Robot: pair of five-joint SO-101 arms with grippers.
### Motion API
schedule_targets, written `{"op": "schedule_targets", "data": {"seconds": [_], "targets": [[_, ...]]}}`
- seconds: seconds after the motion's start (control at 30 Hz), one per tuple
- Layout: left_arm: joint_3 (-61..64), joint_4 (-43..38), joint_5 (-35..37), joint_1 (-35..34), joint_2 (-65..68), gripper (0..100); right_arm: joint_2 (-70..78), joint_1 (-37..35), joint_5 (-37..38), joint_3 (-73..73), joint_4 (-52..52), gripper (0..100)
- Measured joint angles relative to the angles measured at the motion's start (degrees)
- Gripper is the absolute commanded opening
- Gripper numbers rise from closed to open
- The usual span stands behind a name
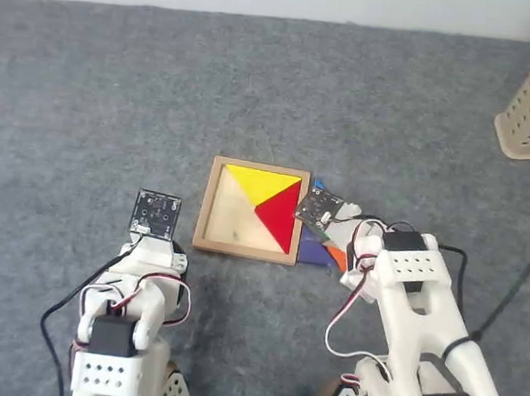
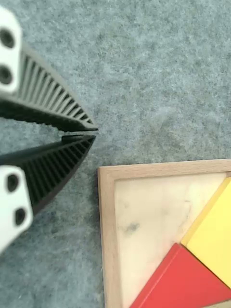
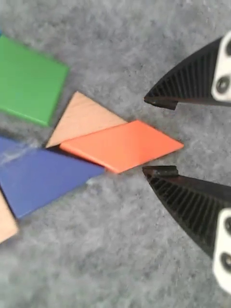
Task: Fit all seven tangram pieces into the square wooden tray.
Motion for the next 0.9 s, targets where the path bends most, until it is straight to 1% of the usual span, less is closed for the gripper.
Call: {"op": "schedule_targets", "data": {"seconds": [0.13, 0.27, 0.53, 0.67, 0.73, 0.8, 0.9], "targets": [[0.00, 0.00, 0.00, 0.00, 0.00, 1, 0.00, -3.52, 0.00, 2.29, -0.53, 20.2], [0.00, 0.00, 0.00, 0.00, 0.00, 1, 0.00, -5.10, 0.00, 3.96, -2.81, 19.9], [0.00, 0.00, 0.00, 0.00, 0.00, 1, 0.00, -3.52, -0.09, 4.04, -3.52, 19.1], [0.00, 0.00, 0.00, 0.00, 0.00, 1, 0.88, -2.99, -0.09, 4.04, -3.60, 9.2], [0.00, 0.00, 0.00, 0.00, 0.00, 1, 1.76, -2.55, -0.09, 3.60, -3.96, 6.2], [0.00, 0.00, 0.00, 0.00, 0.00, 1, 4.04, -2.29, -1.93, 1.76, -3.96, 6.9], [0.00, 0.00, 0.00, 0.00, 0.00, 1, 7.65, -0.70, -8.79, -1.58, -3.60, 6.5]]}}
